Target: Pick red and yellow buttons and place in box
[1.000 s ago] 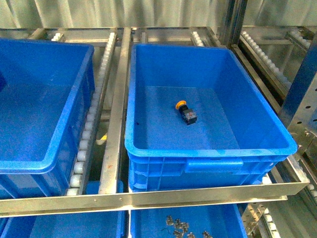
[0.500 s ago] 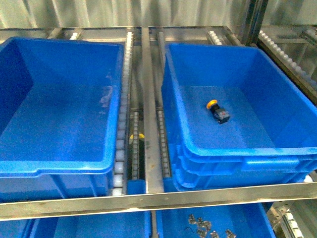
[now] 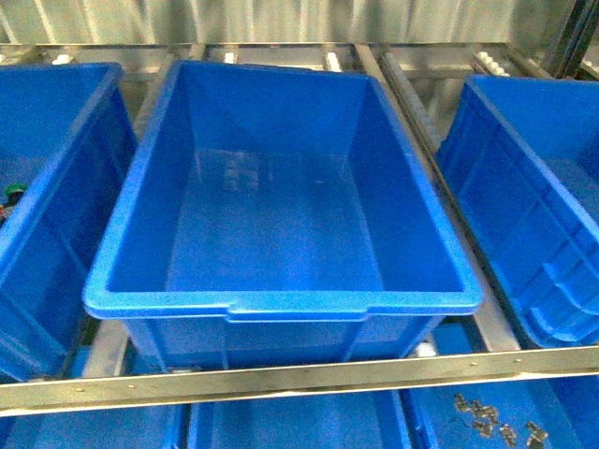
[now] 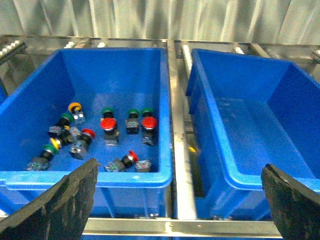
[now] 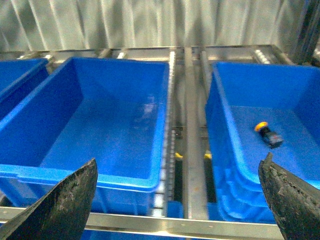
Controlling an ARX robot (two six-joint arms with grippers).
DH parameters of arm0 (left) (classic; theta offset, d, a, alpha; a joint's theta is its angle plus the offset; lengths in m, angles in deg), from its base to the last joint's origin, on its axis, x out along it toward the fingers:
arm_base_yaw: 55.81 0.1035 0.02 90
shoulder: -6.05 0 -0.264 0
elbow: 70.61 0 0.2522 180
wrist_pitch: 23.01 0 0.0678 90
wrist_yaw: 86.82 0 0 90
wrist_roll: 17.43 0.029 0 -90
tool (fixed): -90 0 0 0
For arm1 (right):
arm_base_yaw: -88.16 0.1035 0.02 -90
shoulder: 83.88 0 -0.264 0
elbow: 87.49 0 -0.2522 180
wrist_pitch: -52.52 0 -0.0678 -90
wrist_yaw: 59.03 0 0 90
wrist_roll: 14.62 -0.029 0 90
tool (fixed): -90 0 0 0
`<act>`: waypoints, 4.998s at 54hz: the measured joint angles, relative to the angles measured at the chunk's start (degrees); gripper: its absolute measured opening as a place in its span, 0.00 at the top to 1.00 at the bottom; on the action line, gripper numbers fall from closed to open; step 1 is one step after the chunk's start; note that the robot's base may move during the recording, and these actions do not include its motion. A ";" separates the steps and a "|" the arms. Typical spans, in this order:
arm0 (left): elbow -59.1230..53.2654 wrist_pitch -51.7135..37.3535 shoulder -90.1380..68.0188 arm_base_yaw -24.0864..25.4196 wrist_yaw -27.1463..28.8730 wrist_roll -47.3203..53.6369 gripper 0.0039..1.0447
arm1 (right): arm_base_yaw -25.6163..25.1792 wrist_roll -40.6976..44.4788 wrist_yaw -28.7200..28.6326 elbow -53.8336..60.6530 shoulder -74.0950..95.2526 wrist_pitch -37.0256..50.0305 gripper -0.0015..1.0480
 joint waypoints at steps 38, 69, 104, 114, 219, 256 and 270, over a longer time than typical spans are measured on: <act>0.00 0.02 0.00 0.00 0.42 0.00 0.07 | -0.13 0.00 -0.59 0.02 0.00 -0.02 0.07; 0.00 0.02 0.00 0.00 0.02 0.02 0.07 | -0.11 0.00 -0.20 0.02 0.00 -0.02 0.07; 0.00 0.00 0.00 0.00 -0.13 0.04 0.07 | -0.11 -0.02 0.22 0.02 -0.04 -0.02 0.07; 0.00 0.02 0.00 0.02 0.04 0.02 0.07 | -0.11 0.00 -0.07 0.02 -0.09 -0.02 0.07; 60.48 -11.93 -116.37 -15.74 -8.35 18.58 0.07 | -0.11 0.00 -0.04 0.02 -0.11 -0.02 0.07; 73.57 -11.93 -130.03 -19.30 -10.54 17.03 0.07 | -0.11 0.00 -0.04 0.02 -0.11 -0.02 0.07; 74.53 -11.63 -130.44 -19.28 -10.71 17.11 0.07 | -0.11 0.00 -0.04 0.02 -0.11 -0.02 0.07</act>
